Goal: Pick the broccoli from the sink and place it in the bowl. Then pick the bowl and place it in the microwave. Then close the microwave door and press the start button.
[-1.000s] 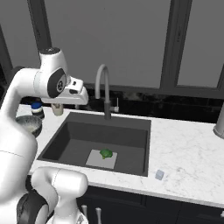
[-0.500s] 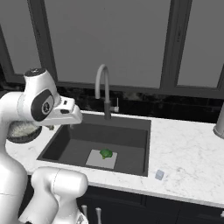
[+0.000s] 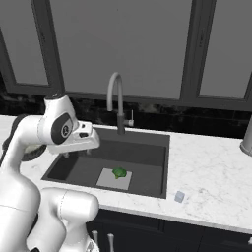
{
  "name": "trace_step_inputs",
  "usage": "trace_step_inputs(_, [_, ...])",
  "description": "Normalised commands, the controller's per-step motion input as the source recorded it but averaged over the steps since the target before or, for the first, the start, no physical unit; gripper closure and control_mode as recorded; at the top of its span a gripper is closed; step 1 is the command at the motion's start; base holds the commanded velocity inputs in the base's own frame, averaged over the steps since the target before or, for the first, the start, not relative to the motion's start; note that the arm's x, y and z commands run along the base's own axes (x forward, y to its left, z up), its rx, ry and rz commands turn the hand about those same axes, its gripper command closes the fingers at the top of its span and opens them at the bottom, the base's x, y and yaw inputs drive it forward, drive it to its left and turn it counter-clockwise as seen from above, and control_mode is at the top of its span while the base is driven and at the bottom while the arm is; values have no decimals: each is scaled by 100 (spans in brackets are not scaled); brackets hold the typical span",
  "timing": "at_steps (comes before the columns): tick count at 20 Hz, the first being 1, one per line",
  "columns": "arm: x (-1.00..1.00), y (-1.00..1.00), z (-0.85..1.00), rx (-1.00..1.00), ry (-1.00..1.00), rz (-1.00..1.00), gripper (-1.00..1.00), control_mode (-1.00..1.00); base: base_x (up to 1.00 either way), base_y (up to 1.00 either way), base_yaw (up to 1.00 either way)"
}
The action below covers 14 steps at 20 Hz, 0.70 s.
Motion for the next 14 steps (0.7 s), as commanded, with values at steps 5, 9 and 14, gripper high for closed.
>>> trace_step_inputs(5, [63,0,-38,-5,14,1,-100,-100,0,0,0])
trace_step_inputs(9, [41,-15,-49,-5,3,0,-100,-100,0,0,0])
trace_step_inputs(14, [22,-25,-51,-1,0,0,-100,-100,0,0,0])
